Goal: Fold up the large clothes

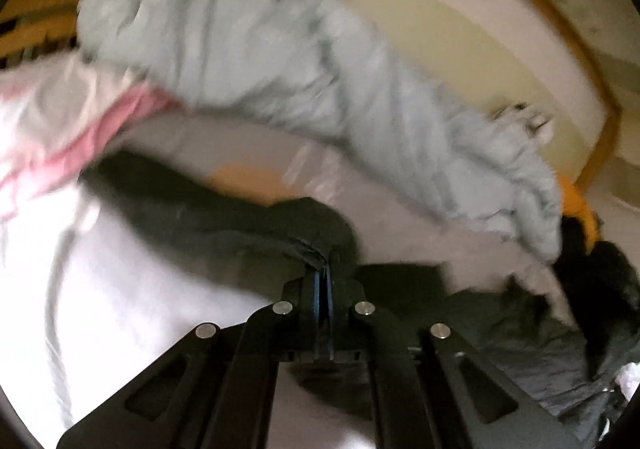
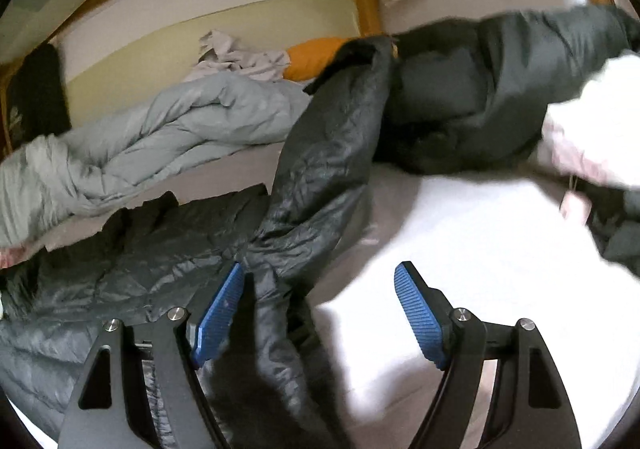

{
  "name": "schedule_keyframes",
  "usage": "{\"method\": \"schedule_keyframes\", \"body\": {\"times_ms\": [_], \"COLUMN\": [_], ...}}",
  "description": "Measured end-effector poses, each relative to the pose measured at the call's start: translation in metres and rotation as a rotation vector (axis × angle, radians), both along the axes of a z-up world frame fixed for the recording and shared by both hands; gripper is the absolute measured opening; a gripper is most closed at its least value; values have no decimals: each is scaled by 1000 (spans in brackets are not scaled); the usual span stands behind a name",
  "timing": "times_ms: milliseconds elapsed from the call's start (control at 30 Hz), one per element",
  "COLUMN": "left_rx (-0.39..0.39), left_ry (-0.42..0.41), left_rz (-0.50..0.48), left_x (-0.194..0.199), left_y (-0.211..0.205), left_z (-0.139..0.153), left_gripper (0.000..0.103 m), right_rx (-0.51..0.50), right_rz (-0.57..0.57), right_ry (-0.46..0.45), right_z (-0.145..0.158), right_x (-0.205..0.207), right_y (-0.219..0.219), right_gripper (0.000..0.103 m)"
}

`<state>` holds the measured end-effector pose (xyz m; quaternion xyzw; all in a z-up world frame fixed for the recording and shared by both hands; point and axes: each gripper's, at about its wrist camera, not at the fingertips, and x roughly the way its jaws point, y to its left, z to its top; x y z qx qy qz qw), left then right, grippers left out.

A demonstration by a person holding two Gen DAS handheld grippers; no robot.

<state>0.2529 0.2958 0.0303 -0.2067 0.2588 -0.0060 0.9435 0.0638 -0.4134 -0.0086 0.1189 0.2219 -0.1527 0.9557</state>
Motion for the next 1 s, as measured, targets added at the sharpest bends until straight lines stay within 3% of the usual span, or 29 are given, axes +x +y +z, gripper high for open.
{"method": "schedule_keyframes", "body": {"times_ms": [167,267,400,567,667,767,967,1000], "left_rx": [-15,-6,13,89,32,6,91,102], "left_ry": [-141,-158,-161,-151,-75,-33,45,57], "left_rz": [-78,-147,-262,-433,-545,-602,-679,-679], "left_x": [-28,-37,-49,-64,-56,-49,-58,-58], "left_y": [-33,-60,-112,-195,-226,-243,-279,-282], "left_z": [63,86,96,77,51,30,0,-1], "left_gripper": [2,2,2,2,2,2,3,8], "right_rx": [-136,-177,-176,-152,-110,-118,-194,-196], "right_rz": [-8,29,46,39,62,64,14,10], "right_ry": [27,43,74,75,118,149,160,159], "right_z": [1,-1,1,18,18,13,19,22], "right_x": [-13,-21,-19,-12,-14,-24,-31,-30], "right_y": [44,77,110,138,153,167,178,178], "right_gripper": [79,79,79,79,79,79,79,79]}}
